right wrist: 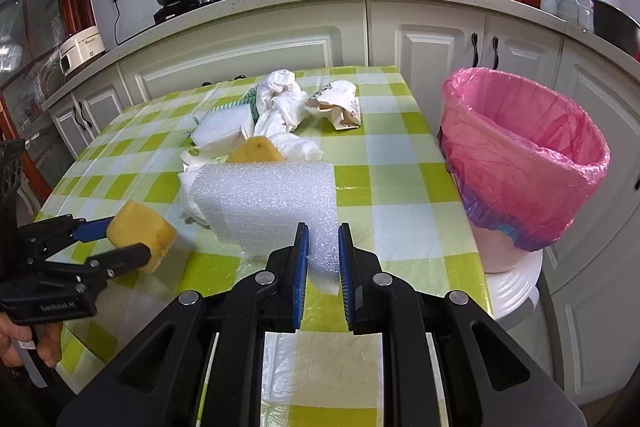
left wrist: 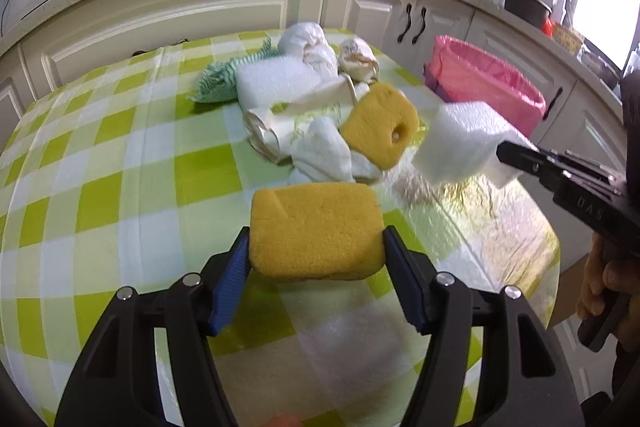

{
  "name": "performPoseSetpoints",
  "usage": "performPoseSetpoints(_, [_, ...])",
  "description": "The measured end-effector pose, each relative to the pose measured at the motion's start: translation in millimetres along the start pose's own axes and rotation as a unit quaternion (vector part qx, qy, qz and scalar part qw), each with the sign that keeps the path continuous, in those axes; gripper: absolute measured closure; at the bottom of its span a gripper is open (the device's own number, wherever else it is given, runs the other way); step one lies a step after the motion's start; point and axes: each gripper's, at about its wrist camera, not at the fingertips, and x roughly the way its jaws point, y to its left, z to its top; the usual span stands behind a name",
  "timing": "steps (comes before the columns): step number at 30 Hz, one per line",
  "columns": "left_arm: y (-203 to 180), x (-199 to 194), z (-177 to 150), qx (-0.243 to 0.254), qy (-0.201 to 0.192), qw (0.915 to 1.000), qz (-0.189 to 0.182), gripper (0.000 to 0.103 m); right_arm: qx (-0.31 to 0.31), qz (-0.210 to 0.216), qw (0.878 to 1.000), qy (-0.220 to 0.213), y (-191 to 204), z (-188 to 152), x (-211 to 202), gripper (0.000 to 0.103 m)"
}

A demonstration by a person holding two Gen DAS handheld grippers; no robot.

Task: Collect trash
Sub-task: 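Carry the sponge and foam block to the wastebasket and release both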

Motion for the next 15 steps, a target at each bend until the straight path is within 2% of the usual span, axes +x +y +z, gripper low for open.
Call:
performPoseSetpoints(5, [5.2, -14.4, 17.2, -0.011, -0.029, 0.9995, 0.002, 0.04, 0.013, -0.003, 1.0, -0.009, -7.2, 5.8, -5.6, 0.087])
performPoseSetpoints(15, [-0.4, -26.9, 56.6, 0.003, -0.072, 0.9973, 0.015, 0.04, 0.028, -0.017, 0.999, -0.024, -24.3, 20.7, -14.3, 0.087])
